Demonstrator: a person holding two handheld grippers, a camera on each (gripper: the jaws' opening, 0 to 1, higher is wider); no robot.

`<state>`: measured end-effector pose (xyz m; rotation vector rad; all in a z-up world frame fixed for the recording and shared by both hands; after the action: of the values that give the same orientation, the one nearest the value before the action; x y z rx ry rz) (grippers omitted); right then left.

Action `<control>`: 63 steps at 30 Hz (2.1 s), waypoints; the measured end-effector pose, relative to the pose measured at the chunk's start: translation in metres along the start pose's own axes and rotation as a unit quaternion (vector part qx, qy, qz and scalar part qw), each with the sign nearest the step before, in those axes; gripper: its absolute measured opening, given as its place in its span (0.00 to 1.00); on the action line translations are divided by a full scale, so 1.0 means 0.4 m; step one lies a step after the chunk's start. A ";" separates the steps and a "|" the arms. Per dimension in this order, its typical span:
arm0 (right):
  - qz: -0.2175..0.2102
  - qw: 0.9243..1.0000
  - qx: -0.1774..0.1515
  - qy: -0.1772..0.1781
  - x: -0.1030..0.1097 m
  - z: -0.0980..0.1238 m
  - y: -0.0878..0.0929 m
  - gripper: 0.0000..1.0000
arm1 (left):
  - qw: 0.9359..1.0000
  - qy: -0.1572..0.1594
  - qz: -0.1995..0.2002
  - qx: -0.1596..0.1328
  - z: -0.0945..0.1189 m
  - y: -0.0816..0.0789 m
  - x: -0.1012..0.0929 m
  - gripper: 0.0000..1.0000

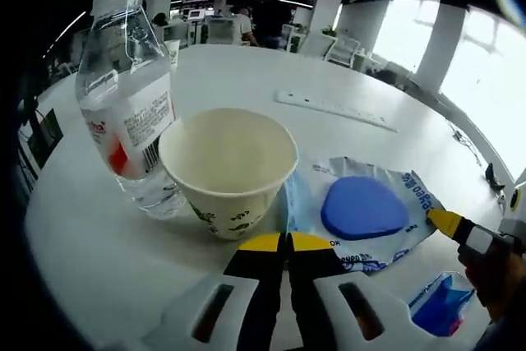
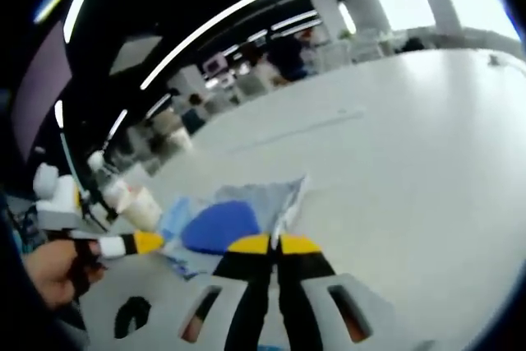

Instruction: Arrange the tabletop items into an orderly group along one side of the table until the central work area is clear of visible clutter.

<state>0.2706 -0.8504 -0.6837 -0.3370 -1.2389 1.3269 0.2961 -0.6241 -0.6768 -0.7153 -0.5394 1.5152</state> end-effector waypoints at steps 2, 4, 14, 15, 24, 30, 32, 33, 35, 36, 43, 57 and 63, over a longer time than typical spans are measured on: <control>-0.002 1.000 0.004 0.002 -0.002 0.001 0.005 0.00 | 1.000 -0.001 0.001 0.000 0.000 0.000 0.000 0.01; -0.002 1.000 0.005 0.003 -0.002 0.002 0.007 0.00 | 1.000 -0.003 0.000 0.000 0.000 0.000 0.000 0.01; 0.010 1.000 0.025 0.006 -0.004 0.003 0.021 0.05 | 1.000 -0.005 0.008 0.002 0.000 0.002 0.002 0.03; 0.014 0.999 0.030 0.008 -0.003 0.004 0.025 0.06 | 1.000 -0.005 0.009 0.002 0.000 0.003 0.003 0.03; 0.024 0.999 0.034 0.018 0.002 0.008 0.029 0.16 | 1.000 -0.010 0.024 -0.002 0.007 0.011 0.012 0.06; 0.026 0.999 0.035 0.023 0.007 0.014 0.030 0.19 | 0.999 -0.012 0.031 -0.006 0.012 0.009 0.017 0.08; 0.027 0.999 0.037 0.025 0.007 0.015 0.030 0.20 | 0.999 -0.010 0.032 -0.007 0.013 0.007 0.017 0.09; 0.027 0.999 0.037 0.026 0.007 0.015 0.030 0.20 | 0.999 -0.009 0.031 -0.008 0.013 0.007 0.018 0.09; 0.027 0.999 0.037 0.027 0.007 0.017 0.030 0.20 | 0.999 -0.007 0.031 -0.011 0.015 0.004 0.018 0.09; 0.026 0.999 0.036 0.027 0.009 0.021 0.028 0.20 | 0.999 -0.005 0.030 -0.015 0.017 0.002 0.017 0.09; 0.028 0.999 0.025 0.032 0.011 0.036 0.016 0.20 | 0.999 0.002 0.031 -0.015 0.025 0.005 0.014 0.14; 0.019 1.000 -0.002 0.025 0.032 0.092 0.014 0.44 | 0.998 0.035 0.020 -0.047 0.082 0.015 0.003 0.53; 0.028 1.000 -0.001 0.013 0.053 0.105 0.014 0.61 | 0.998 0.035 0.016 -0.052 0.102 0.020 0.013 0.76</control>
<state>0.2286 -0.8492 -0.6619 -0.3929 -1.2164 1.3655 0.2613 -0.6161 -0.6546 -0.8588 -0.5586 1.4949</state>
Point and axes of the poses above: the point that each gripper's makers call its tool centre point, and the gripper's own axes: z roughly backward along the fingers, x roughly to its left, y roughly out of its underside, the point moved 8 cm from there along z, roughly backward along the fingers, and after that the axes turned 8 degrees about -y, right-handed, at the moved point
